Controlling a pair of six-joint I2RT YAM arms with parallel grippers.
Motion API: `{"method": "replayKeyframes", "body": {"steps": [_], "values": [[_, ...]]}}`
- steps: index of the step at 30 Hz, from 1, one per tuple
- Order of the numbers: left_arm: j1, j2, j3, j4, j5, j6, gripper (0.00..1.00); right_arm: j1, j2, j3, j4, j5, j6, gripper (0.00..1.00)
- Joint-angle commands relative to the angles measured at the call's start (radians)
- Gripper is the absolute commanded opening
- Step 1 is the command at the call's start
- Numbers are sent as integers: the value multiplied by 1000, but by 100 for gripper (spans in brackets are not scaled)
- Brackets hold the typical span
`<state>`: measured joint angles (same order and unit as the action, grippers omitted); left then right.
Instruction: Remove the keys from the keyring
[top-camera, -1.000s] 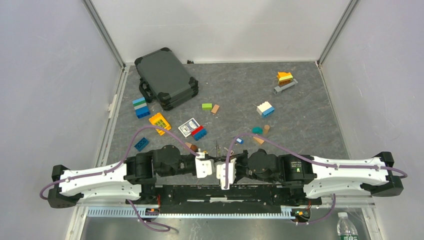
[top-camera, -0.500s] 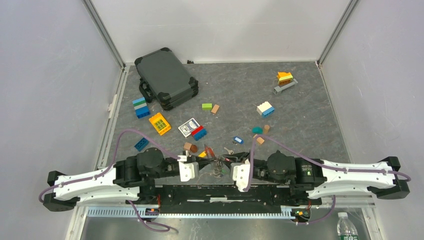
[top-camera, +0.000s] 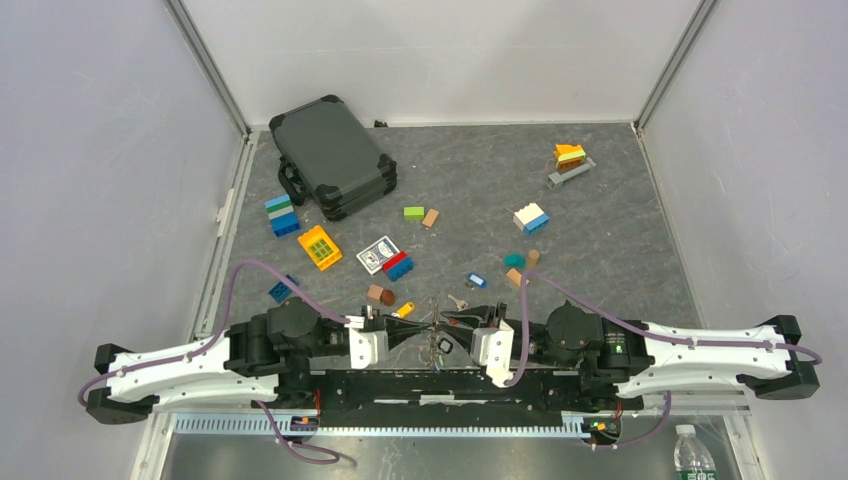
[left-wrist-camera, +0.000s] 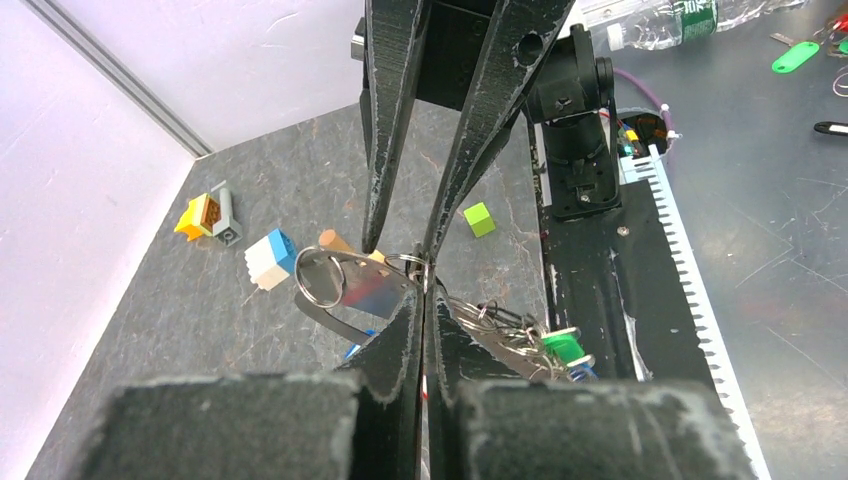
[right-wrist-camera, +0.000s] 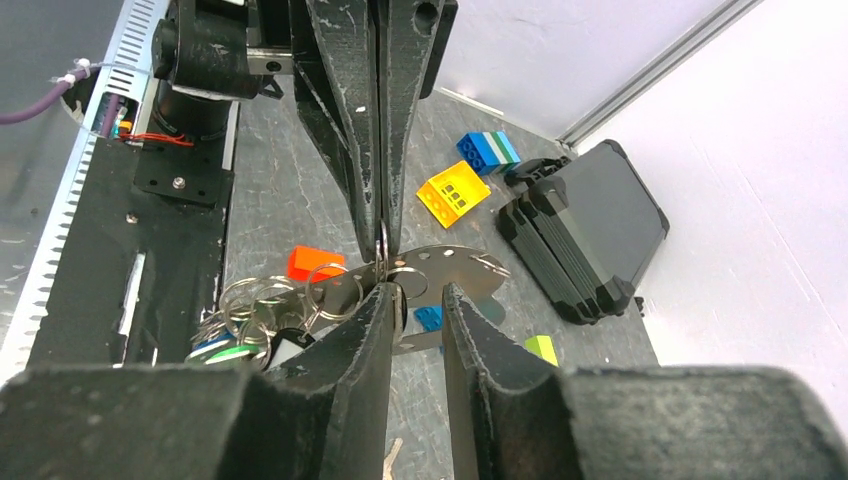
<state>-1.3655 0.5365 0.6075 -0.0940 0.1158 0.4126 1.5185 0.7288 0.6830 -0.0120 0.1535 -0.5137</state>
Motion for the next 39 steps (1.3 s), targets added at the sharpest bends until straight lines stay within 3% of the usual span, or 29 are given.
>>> {"method": "replayKeyframes", "body": {"steps": [1,19,33,39], "values": [[-3,-9,4,86,25,4,2,3,12,-7,54,-40,23,29],[-3,-55,0,91,36,2,2,3,38,-38,62,3,45,28],[-3,-62,-8,91,44,-1,2,3,25,-108,233,-21,91,28],[-4,-69,-9,91,45,-2,2,3,25,-123,261,-20,101,22]]}}
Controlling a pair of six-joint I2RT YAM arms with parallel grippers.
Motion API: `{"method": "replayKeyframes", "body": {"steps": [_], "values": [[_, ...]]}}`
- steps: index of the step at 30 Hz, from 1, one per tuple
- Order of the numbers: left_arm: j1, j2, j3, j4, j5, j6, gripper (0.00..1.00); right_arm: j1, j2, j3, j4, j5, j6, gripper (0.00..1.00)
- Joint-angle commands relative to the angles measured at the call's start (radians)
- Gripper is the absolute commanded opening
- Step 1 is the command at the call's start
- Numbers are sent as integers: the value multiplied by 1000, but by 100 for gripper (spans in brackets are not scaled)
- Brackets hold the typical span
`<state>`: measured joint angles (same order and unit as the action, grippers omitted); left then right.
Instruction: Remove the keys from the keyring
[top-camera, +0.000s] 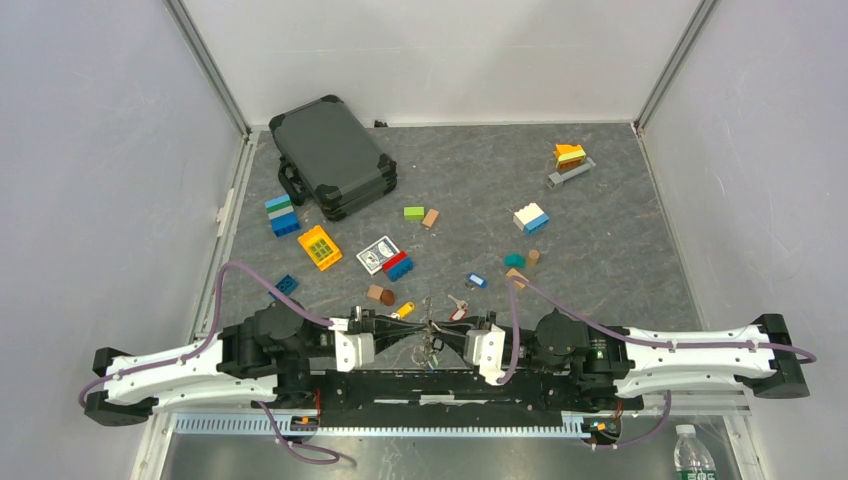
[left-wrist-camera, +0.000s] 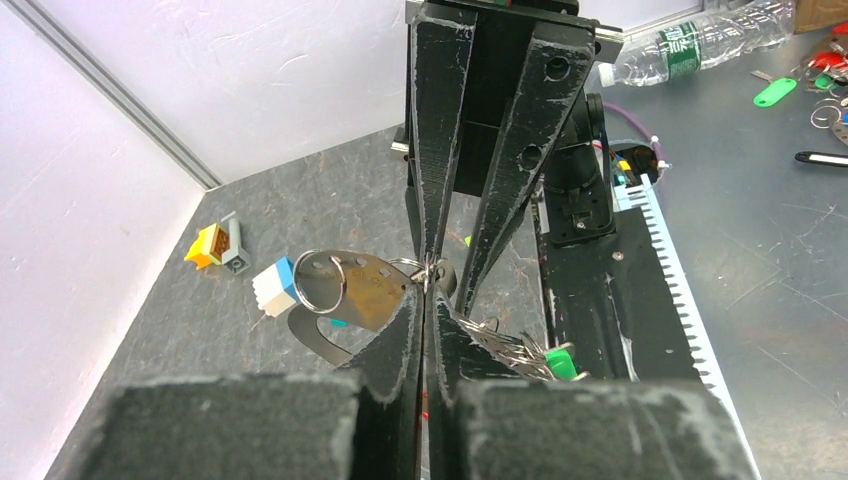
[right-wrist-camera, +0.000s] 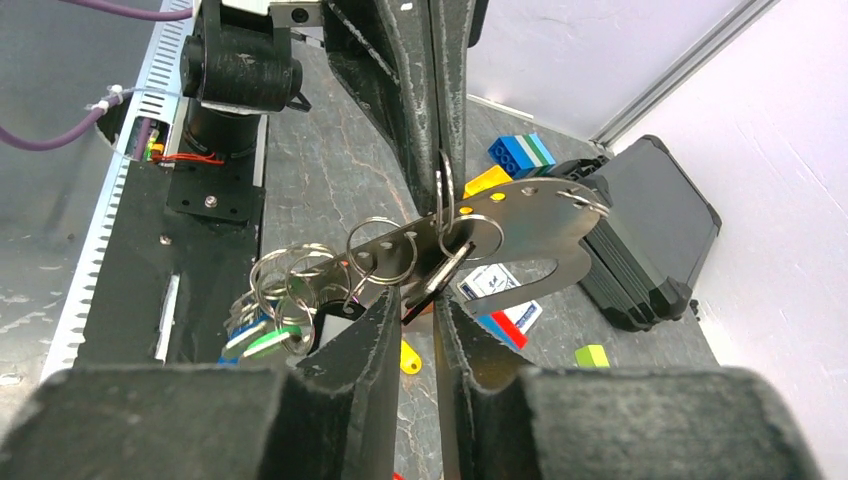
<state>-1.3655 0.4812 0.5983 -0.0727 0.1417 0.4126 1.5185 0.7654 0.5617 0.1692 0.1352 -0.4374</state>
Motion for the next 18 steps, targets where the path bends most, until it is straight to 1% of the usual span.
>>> {"method": "replayKeyframes", "body": {"steps": [1,10,14,18], "values": [[-3,-15,-1,70,18,-1,2,3,-11,-2,79,3,25,20],[-4,-19,4,65,15,0,2,3,-43,4,48,76,9,8],[-3,-22,6,59,15,2,2,3,-36,42,-39,120,-20,4],[-4,-26,8,60,18,5,2,3,10,99,-151,137,-48,1]]}}
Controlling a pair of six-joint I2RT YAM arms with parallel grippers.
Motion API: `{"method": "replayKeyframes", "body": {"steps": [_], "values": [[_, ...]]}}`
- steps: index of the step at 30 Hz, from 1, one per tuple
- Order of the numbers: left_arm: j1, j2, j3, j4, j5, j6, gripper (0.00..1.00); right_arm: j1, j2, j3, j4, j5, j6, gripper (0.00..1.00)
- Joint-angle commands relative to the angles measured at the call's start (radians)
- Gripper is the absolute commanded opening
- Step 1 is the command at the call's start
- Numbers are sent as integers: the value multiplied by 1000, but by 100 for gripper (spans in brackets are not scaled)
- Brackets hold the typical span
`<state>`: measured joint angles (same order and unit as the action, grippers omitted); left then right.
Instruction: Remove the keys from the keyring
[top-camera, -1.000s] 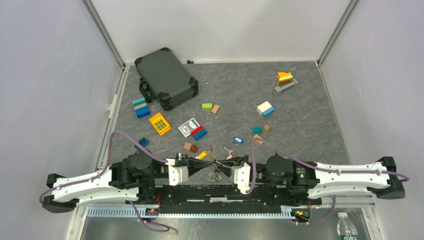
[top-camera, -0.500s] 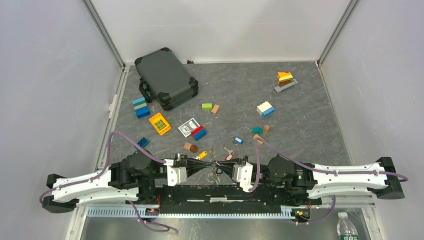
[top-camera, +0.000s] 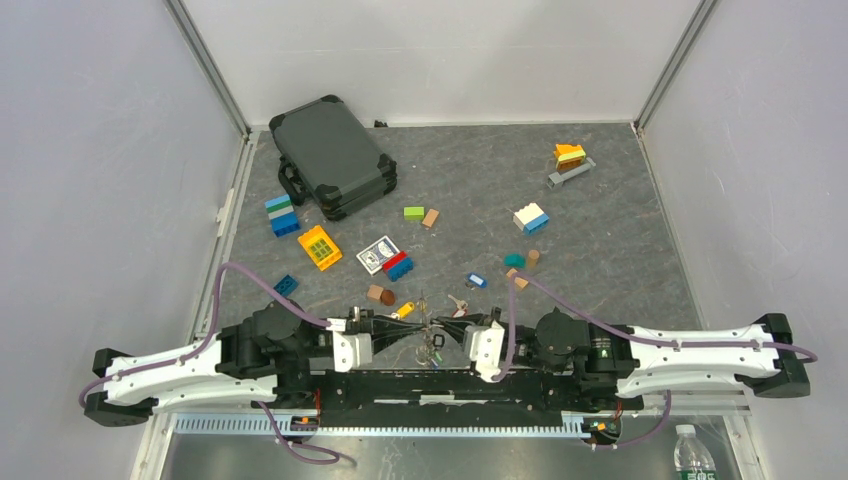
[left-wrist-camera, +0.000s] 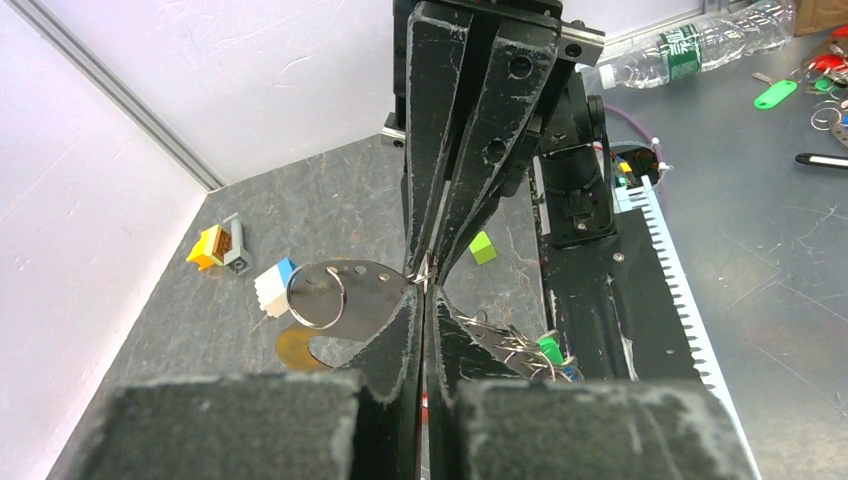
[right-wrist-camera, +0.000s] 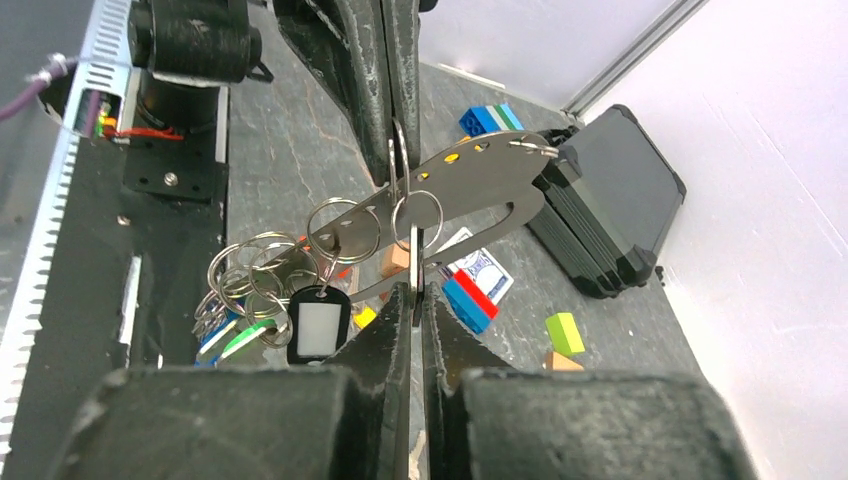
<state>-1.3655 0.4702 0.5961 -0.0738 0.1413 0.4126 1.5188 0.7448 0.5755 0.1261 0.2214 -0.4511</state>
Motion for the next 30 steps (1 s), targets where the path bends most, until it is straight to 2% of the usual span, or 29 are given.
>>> {"method": "replayKeyframes", "body": {"steps": [1,6,16,18,20,22,25,30], "values": [[-4,-15,10,60,19,4,2,3,44,98,-123,51,-41,0],[-3,-15,11,62,23,6,2,3,97,139,-179,61,-62,0],[-4,-16,7,65,26,0,2,3,130,153,-159,85,-70,0],[-4,-16,4,65,24,1,2,3,123,152,-161,94,-72,8],[-3,-20,1,64,21,-1,2,2,107,149,-163,95,-75,10],[-4,-21,0,66,20,-1,2,3,81,138,-152,88,-73,9],[-3,-20,-1,68,20,-2,2,2,35,108,-103,68,-69,0],[-4,-13,-2,70,20,-3,2,3,-28,68,-52,39,-61,0]]}}
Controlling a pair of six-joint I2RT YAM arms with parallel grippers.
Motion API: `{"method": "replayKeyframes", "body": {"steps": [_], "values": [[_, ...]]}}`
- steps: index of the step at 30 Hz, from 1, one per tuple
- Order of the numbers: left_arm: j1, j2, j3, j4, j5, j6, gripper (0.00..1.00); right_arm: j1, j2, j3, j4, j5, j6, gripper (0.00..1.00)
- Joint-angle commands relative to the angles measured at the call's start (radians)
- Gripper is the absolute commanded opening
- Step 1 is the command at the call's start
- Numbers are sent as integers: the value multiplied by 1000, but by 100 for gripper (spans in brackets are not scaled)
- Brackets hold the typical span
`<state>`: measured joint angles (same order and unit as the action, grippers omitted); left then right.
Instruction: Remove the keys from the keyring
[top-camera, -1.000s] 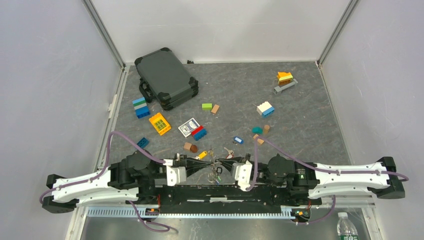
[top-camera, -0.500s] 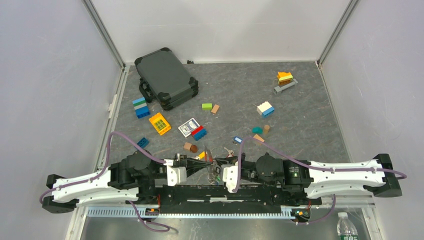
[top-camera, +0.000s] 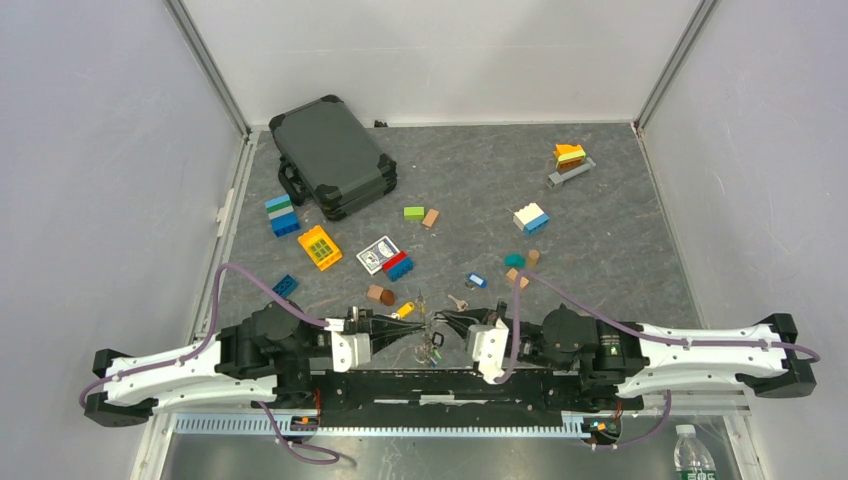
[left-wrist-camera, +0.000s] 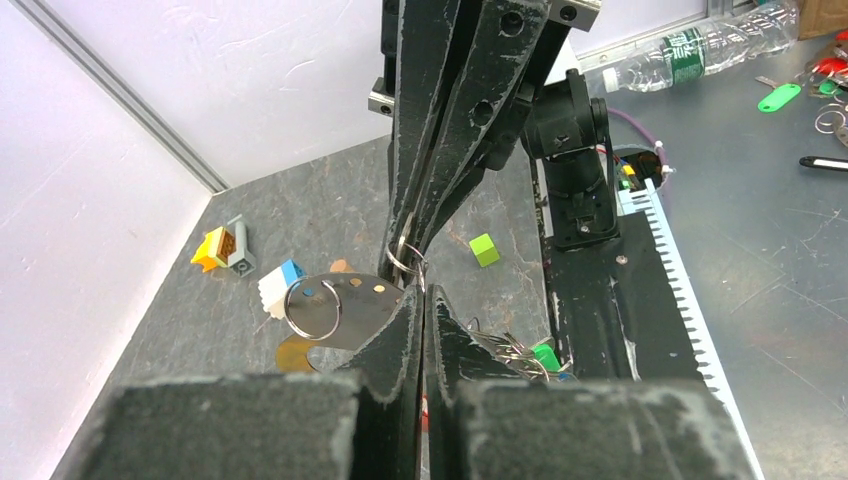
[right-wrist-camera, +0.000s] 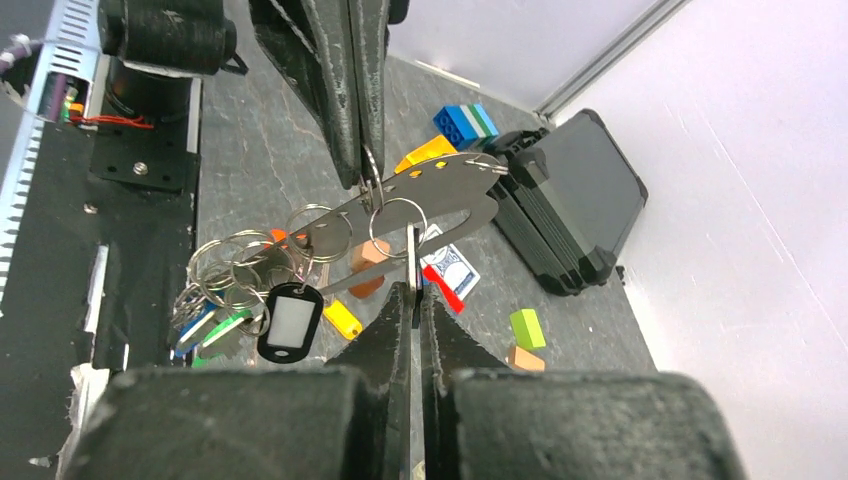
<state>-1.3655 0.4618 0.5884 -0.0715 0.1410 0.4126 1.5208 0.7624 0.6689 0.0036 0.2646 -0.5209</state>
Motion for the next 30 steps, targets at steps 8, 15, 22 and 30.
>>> {"method": "replayKeyframes", "body": {"steps": [8,15,22,30], "values": [[-3,-3,4,68,19,-5,2,1,-60,-21,50,-26,5,0],[-4,0,6,69,19,-6,2,0,-20,-3,37,-41,-3,0],[-4,-1,5,68,17,-6,2,1,9,17,21,-49,-8,0],[-3,-3,4,68,17,-8,2,1,-4,9,21,-40,-7,0]]}}
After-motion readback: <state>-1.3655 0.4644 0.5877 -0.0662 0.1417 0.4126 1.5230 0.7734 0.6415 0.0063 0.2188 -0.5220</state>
